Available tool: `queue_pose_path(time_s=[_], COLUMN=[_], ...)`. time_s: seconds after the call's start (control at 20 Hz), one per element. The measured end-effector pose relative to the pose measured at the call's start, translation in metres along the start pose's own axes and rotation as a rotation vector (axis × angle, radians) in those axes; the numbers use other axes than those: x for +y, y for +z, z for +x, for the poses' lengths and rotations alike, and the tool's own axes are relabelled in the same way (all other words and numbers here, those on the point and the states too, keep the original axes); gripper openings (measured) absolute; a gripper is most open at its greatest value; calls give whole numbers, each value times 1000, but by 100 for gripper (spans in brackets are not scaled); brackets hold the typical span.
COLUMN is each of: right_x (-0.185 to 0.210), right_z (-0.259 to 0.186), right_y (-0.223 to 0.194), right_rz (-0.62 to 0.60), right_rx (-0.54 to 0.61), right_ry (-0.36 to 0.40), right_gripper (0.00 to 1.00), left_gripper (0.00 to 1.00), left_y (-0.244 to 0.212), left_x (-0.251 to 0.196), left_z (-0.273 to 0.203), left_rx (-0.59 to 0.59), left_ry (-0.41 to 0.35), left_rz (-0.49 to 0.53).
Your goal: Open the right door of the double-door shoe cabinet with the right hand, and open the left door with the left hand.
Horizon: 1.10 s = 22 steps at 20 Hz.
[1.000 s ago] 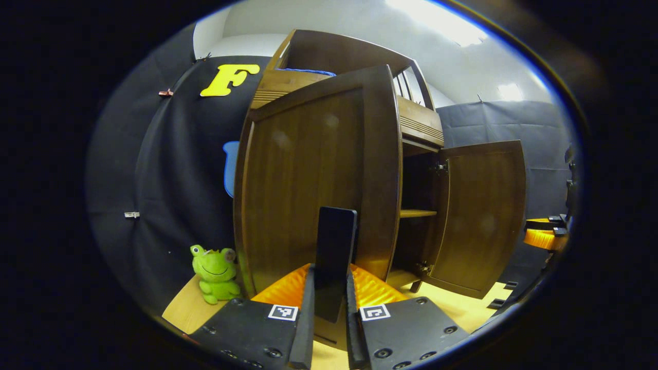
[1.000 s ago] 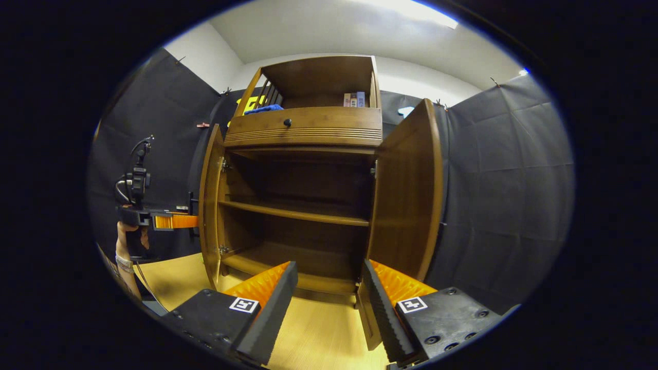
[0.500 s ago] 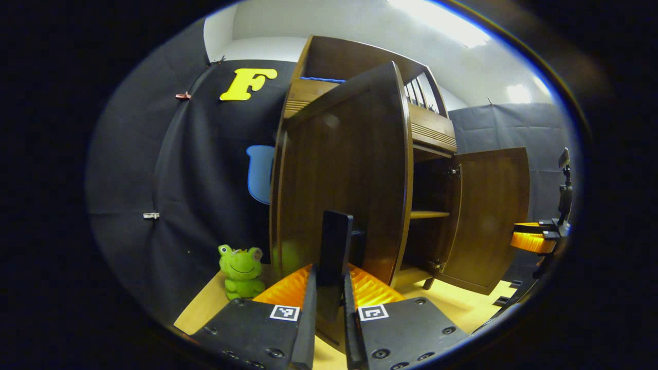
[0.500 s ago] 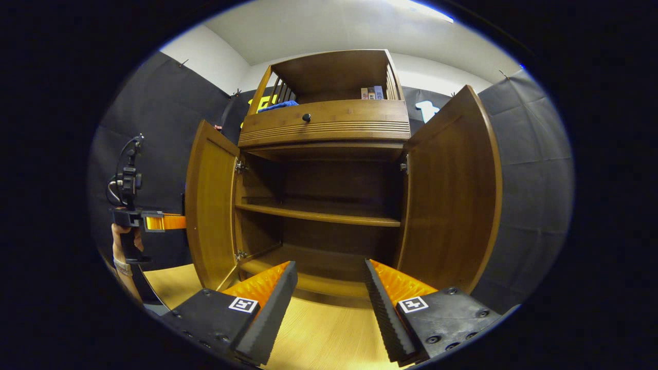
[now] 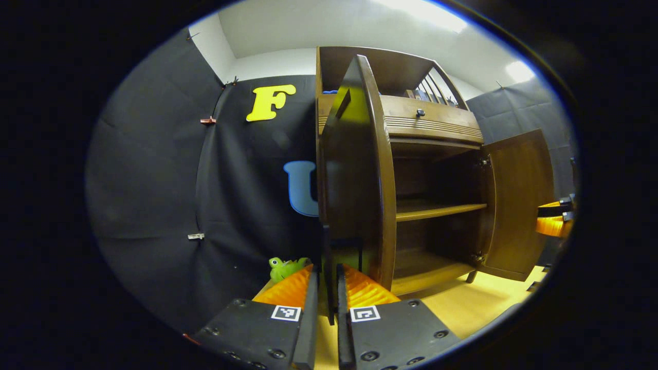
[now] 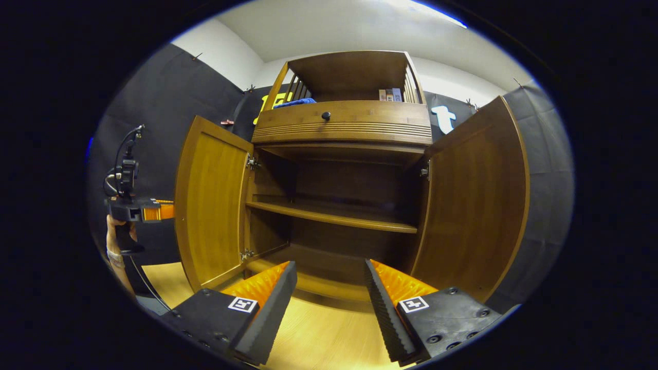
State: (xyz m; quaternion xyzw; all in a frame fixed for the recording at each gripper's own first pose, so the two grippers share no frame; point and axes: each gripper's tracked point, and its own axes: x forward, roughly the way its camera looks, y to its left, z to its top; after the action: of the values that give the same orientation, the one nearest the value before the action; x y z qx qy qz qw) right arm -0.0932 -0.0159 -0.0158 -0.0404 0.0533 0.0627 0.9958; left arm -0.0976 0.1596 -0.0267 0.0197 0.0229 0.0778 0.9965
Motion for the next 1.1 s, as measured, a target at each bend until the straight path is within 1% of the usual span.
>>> queue_pose_path(time_s=[0.1, 0.2, 0.3, 0.35, 0.4, 0.45, 0.5, 0.55, 0.6, 0.65, 0.7, 0.8, 0.85, 0.95, 1.0, 1.1], right_x=[2, 3, -2, -6, -11, -18, -22, -25, -26, -26, -26, -25, -26, -27, -29, -34], right_z=[2, 4, 7, 9, 12, 16, 20, 22, 25, 26, 26, 24, 23, 19, 18, 16], right_y=[-1, 1, 2, 4, 7, 8, 8, 8, 6, 4, 2, 1, 2, 7, 10, 16], right_rz=[-3, 6, 22, 24, 17, 7, -3, -12, -19, -22, -16, 12, 25, 41, 41, 30], right_rx=[4, 3, -2, -10, -16, -19, -24, -26, -25, -22, -20, -13, -12, -20, -27, -41], right_ry=[9, 12, -3, -22, -48, -78, -103, -122, -133, -139, -141, -136, -135, -135, -138, -150], right_gripper=[84, 85, 84, 84, 87, 87, 88, 88, 88, 91, 89, 89, 91, 93, 96, 97], left_gripper=[20, 20, 20, 23, 24, 29, 29, 47, 45, 56, 54, 58, 68, 88, 98, 96], left_y=[4, 2, 1, 2, 4, 7, 11, 16, 22, 28, 33, 38, 39, 39, 42, 41], left_x=[6, 13, 17, 15, 7, -6, -22, -36, -50, -63, -76, -103, -115, -125, -130, -135], left_z=[-8, -19, -34, -40, -49, -56, -61, -65, -67, -69, -68, -58, -53, -51, -33, -17], left_rx=[-5, 5, 19, 19, 17, 9, 0, -15, -34, -45, -56, -70, -67, -60, -62, -53], left_ry=[13, 45, 84, 85, 69, 28, -16, -56, -95, -123, -149, -216, -246, -262, -258, -242], left_rz=[-10, -16, -12, -18, -26, -33, -41, -50, -58, -63, -67, -72, -74, -65, -65, -65])
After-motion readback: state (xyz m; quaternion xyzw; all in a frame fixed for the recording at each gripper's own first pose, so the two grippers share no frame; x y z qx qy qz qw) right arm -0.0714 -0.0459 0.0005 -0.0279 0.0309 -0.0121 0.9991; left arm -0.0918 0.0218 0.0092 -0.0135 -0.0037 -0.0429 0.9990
